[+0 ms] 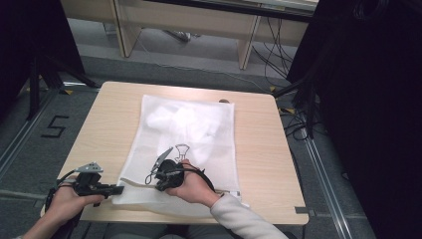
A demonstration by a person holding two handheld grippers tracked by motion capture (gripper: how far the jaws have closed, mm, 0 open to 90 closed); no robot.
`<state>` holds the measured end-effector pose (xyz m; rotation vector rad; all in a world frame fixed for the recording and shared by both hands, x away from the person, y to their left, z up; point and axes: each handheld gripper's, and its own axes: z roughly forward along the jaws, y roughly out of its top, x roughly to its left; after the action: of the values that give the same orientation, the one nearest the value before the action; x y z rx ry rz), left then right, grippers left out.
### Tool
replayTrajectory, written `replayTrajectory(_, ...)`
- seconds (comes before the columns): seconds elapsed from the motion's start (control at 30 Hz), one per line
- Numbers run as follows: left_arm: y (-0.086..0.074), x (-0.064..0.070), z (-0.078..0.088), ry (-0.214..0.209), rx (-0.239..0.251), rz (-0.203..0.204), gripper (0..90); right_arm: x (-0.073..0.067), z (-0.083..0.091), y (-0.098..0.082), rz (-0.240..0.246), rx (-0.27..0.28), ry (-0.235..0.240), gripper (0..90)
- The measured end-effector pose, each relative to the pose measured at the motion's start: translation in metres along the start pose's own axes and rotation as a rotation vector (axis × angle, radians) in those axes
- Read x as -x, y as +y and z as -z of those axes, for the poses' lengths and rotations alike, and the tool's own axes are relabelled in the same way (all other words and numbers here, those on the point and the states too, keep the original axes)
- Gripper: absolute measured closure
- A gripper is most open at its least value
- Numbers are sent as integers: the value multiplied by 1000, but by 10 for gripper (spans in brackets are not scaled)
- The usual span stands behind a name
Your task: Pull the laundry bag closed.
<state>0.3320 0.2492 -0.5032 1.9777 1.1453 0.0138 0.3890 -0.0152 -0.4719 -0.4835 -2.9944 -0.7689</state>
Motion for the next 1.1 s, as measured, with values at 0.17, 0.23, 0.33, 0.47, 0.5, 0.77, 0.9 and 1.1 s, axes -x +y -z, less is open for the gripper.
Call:
replayTrajectory(0.17, 0, 0, 0, 2, 0, 1, 859, 1, 1, -2, -3, -5, 7, 823)
replayTrajectory(0.23, 0, 0, 0, 3, -1, -1, 860, 1, 2, -3, -17, -11, -1, 823)
replayTrajectory(0.33, 0, 0, 0, 2, -1, 2, 860, 2, 2, -4, -6, -6, -3, 822)
replayTrajectory(0.47, 0, 0, 0, 1, -2, 3, 859, 3, 3, -5, -4, -8, 5, 823)
replayTrajectory(0.5, 0, 0, 0, 1, -2, 3, 859, 3, 4, -5, -7, -10, -7, 823)
replayTrajectory(0.77, 0, 0, 0, 3, -2, 2, 860, 6, 7, -9, 0, -15, -18, 822)
replayTrajectory(0.9, 0, -1, 0, 4, -2, 7, 859, 6, 9, -11, -19, -3, -10, 823)
replayTrajectory(1.1, 0, -1, 0, 3, -4, 8, 859, 8, 10, -13, -15, -4, -5, 822)
